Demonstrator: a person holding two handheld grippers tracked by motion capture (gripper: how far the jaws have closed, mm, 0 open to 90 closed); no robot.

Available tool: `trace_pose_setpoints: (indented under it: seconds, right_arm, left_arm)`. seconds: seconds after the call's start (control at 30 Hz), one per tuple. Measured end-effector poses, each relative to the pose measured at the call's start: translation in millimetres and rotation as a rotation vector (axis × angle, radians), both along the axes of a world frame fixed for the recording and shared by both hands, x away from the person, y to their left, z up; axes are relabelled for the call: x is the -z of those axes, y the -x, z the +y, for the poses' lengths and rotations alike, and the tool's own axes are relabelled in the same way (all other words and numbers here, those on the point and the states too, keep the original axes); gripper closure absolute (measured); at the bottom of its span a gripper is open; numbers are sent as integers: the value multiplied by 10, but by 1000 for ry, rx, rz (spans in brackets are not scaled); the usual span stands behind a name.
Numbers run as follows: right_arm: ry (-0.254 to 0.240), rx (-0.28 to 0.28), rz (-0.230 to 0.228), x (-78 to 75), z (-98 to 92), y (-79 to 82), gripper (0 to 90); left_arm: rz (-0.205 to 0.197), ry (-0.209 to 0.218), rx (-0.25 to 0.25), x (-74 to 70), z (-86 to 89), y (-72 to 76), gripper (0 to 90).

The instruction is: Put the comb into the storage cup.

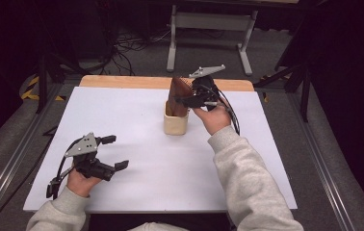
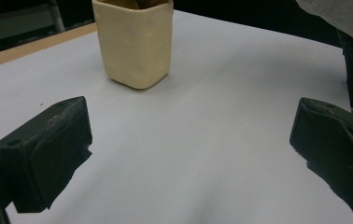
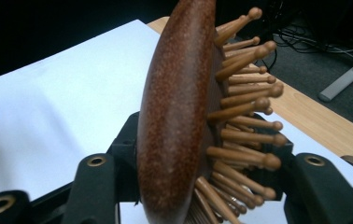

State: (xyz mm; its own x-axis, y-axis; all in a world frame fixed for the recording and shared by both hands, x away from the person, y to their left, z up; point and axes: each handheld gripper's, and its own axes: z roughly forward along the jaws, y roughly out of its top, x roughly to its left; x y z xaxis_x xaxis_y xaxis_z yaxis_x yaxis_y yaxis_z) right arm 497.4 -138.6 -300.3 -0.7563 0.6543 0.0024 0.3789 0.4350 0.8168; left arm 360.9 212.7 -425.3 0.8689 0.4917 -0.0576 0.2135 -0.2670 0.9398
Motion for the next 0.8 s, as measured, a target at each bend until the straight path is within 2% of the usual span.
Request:
trace_pose_setpoints:
  seconds: [0.1, 0.2, 0.23, 0.37, 0.43, 0.47, 0.5, 0.53, 0.57, 0.7, 0.77, 0.8]
  right_arm:
    - [-11, -4, -2, -6, -20, -4, 437]
    - [-48, -5, -19, -30, -61, -10, 319]
    - [-48, -5, -19, -30, -61, -10, 319]
    - [-52, 6, -39, -34, -111, -34, 160]
    - [-49, 15, -63, -34, -126, -36, 28]
    - [-48, 29, -78, -42, -133, -31, 0]
    - [-50, 37, -90, -55, -149, -22, 0]
    - [-79, 30, -94, -89, -203, -7, 0]
    - [-79, 30, -94, -89, -203, -7, 0]
    - [-125, 33, -151, -211, -320, 100, 0]
    - [-129, 29, -155, -228, -333, 122, 0]
    - [-129, 29, -174, -256, -349, 157, 0]
  left_arm:
    - [0, 0, 0, -1, -1, 2, 0]
    - [-13, -1, -6, -5, 0, 8, 0]
    - [-13, -1, -6, -5, 0, 8, 0]
    - [-10, 4, -4, -10, 7, 8, 0]
    - [-8, 3, -4, -10, 9, 6, 0]
    - [-8, 4, -4, -10, 10, 5, 0]
    - [-6, 7, -3, -10, 9, 6, 0]
    - [-5, 6, -3, -11, 10, 5, 0]
    - [-6, 5, -3, -10, 13, 1, 0]
    - [-3, 8, -3, -9, 18, -4, 0]
    - [-3, 7, -3, -10, 21, -5, 0]
    - [-1, 9, -4, -11, 22, -5, 0]
